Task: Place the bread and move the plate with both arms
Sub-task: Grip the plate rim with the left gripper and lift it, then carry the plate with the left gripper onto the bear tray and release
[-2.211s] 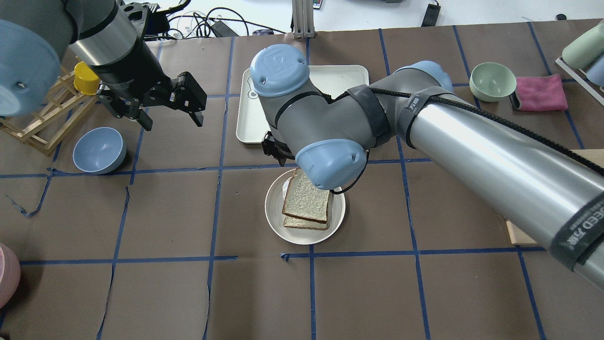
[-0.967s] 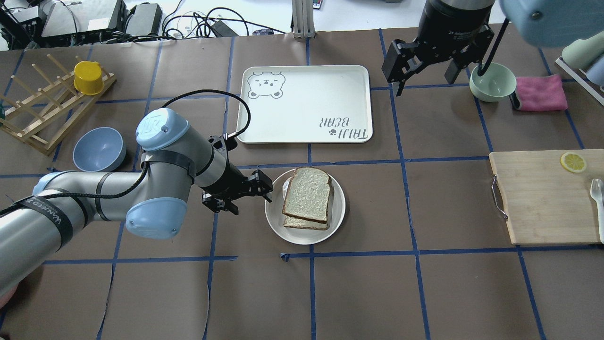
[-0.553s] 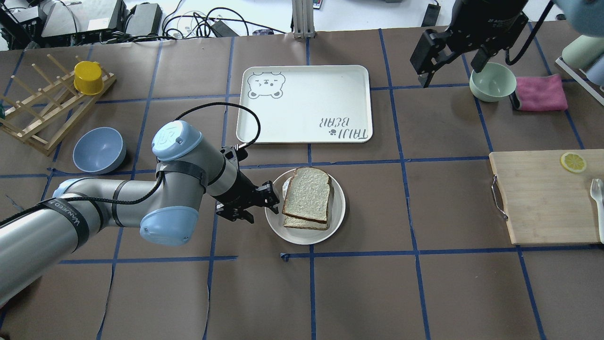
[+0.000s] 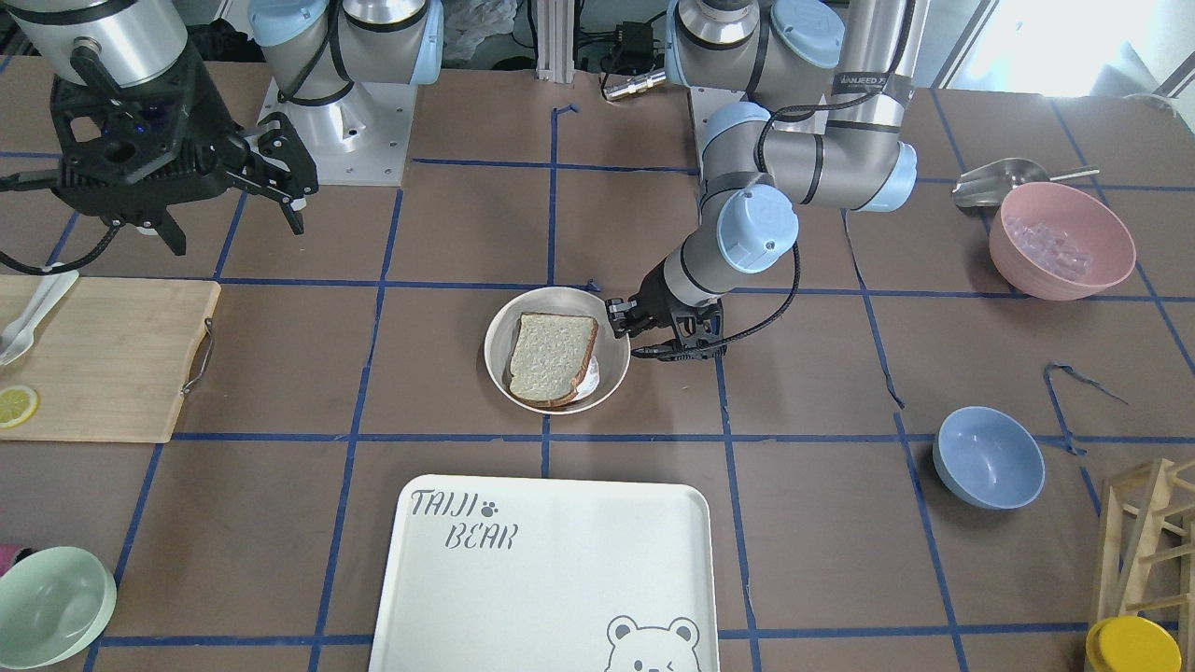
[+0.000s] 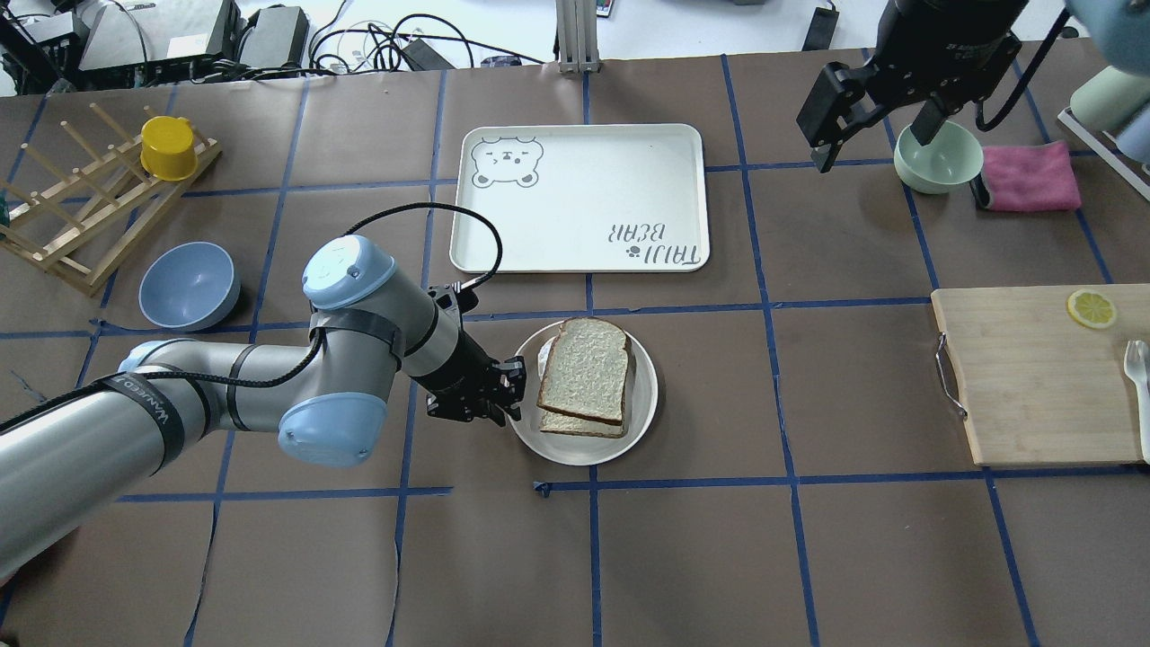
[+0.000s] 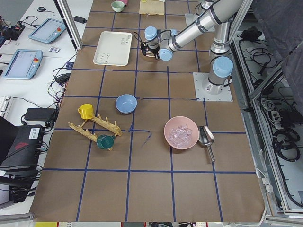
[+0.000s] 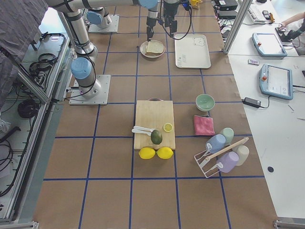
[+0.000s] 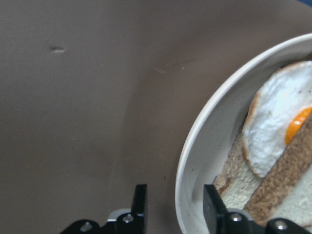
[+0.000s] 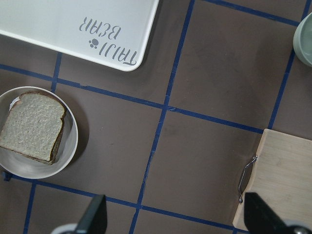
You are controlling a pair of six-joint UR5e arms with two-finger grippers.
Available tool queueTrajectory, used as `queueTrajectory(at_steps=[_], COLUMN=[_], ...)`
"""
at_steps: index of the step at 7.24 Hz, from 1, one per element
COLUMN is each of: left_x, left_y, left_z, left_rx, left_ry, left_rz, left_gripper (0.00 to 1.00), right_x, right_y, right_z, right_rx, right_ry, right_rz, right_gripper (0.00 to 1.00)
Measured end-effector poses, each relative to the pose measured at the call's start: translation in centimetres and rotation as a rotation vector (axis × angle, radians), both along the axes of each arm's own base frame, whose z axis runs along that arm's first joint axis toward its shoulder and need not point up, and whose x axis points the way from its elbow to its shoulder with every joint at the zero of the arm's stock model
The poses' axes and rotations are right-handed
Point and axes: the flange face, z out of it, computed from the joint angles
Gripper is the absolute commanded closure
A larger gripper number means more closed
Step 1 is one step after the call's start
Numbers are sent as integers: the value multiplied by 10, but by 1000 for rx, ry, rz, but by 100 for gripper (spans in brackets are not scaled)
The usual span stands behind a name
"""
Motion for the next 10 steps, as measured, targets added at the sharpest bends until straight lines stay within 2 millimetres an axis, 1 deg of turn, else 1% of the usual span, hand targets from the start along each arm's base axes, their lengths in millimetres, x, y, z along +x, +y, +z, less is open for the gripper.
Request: queueTrajectory(at_steps=[1,3,5,6,7,8,9,10], left_x=[0,1,7,15,23,28,30,30], left_y=[-1,-5,-11,-20,-35,-58,-86,-119], left_z=[0,7,22,31,41,52,61,67], left_rx=[-6,-34,-68,-86,-109,-134,-157,-167], left_ry=[0,4,42,71,84,87,86,84], left_rz=[0,1,26,54,77,89,103,122], left_gripper=[100,100,100,100,100,100,100,100], right_x=[2,10,31,34,35,34,34,33], right_y=[3,10,14,14,13,12,12,11], right_z=[6,18,20,16,13,13,13,13], right_rx=[-13,-50,-71,-68,-66,-66,-67,-68], right_ry=[-4,-17,-24,-18,-12,-9,-7,-6], right_rz=[-17,-120,-168,-170,-171,-173,-174,-177], right_gripper=[0,0,0,0,0,0,0,0])
